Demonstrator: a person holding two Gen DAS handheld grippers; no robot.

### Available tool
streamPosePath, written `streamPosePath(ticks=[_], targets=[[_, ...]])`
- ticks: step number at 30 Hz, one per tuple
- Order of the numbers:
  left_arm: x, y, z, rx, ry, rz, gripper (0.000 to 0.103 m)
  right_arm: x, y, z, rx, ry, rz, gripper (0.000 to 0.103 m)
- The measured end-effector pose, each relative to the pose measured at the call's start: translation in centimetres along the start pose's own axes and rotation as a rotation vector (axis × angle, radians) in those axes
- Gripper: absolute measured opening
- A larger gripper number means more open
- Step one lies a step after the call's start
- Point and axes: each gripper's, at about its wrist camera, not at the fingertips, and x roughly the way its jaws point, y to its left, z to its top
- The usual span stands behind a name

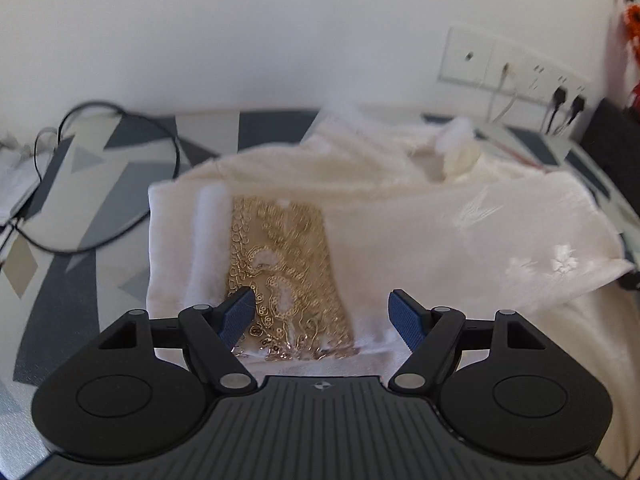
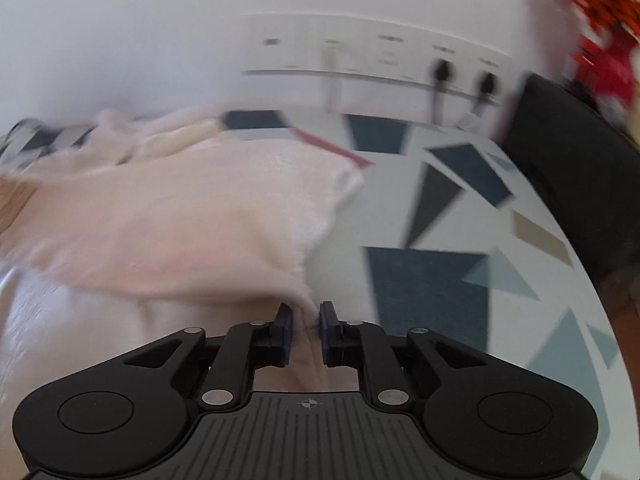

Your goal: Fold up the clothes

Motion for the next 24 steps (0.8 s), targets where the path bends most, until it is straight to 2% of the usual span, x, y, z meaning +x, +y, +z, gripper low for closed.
streamPosePath(ticks=[1, 5, 8, 14, 17, 20, 21, 24], targets=[[0.3, 0.1, 0.0, 0.01, 0.0, 0.003, 0.075, 0.3, -0.9, -0.1, 0.058, 0.007, 0.013, 0.012], [1.0, -0.2, 0.0, 0.067, 0.009, 0.028, 0.075, 1.0, -1.4, -0.9, 0.097, 0.005, 0.008, 0.013], [1.0, -0.1, 0.1, 0.065, 0.013, 0.028, 0.075, 0.9, -2.4, -1.1, 0.159, 0.0, 0.025, 0.015], [0.9, 0.1, 0.2, 0.062, 0.021, 0.015, 0.075, -1.7, -1.7, -0.6, 0.05, 0.012, 0.044, 0.03], [1.0, 0.0, 0.3, 0.059, 0.024, 0.018, 0.076, -4.2, -2.8, 0.1, 0.102, -0.051, 0.086, 0.035], [1.3, -0.3, 0.3, 0.071, 0.027, 0.026, 0.08, -5.5, -3.7, 1.3, 0.183, -0.138, 0.116, 0.046], [1.4, -0.5, 0.2, 0.083, 0.029, 0.03, 0.082, -5.3, -3.5, 1.8, 0.184, -0.161, 0.112, 0.052], [1.6, -1.0, 0.1, 0.107, 0.035, 0.045, 0.085, -2.7, -1.5, 2.7, 0.147, -0.16, 0.09, 0.054]])
